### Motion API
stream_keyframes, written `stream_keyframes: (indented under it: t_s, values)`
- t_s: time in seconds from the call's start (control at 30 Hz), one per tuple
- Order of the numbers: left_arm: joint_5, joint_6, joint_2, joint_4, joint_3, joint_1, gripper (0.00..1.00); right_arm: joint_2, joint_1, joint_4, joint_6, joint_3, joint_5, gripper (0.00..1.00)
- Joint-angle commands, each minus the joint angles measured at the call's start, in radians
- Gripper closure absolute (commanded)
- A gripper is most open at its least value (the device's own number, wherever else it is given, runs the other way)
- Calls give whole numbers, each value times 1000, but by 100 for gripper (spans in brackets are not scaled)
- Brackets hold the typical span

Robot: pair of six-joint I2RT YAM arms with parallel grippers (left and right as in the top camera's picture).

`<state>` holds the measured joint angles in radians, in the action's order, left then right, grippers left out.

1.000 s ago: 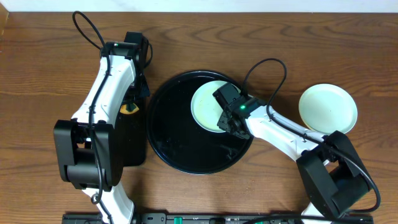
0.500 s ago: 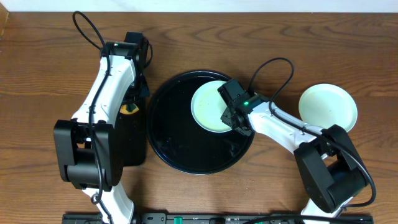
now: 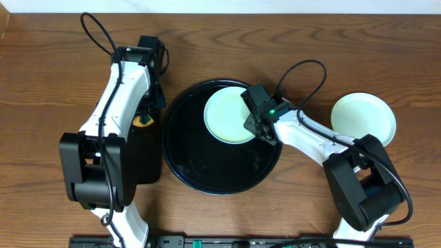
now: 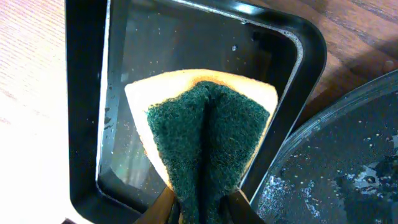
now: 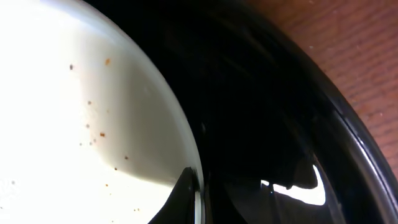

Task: Clean dirty plates on tray and stack at the side

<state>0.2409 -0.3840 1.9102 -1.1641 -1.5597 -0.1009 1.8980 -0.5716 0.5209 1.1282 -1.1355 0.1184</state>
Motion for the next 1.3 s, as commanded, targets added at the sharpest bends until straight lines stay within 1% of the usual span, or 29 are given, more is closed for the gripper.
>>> stream_keyframes:
  t_s: [0.0, 0.03, 0.2, 0.4, 0.53, 0.7, 0.87, 1.1, 1.27]
  values:
    - [0, 17, -6, -6, -11, 5, 83, 63, -3, 2, -151, 29, 40, 98]
    - [-6, 17, -6, -5, -11, 5, 83, 49, -3, 9, -203, 26, 78, 98]
    - [-14, 17, -6, -5, -11, 5, 83, -33, -4, 48, -300, 15, 210, 98]
    - [-14, 17, -6, -5, -11, 5, 83, -161, -4, 60, -404, 15, 264, 98]
    - [-14, 17, -6, -5, -11, 5, 83, -235, -4, 74, -422, 15, 271, 98]
    - [-14, 17, -6, -5, -11, 5, 83, -287, -4, 74, -453, 15, 274, 99]
    - [-14, 17, -6, -4, -11, 5, 83, -311, -6, 74, -476, 15, 274, 99]
    - [-14, 17, -6, -1, -11, 5, 83, -320, -6, 84, -552, 3, 292, 98]
    - [-14, 17, -6, -1, -11, 5, 83, -322, -6, 116, -559, -17, 301, 98]
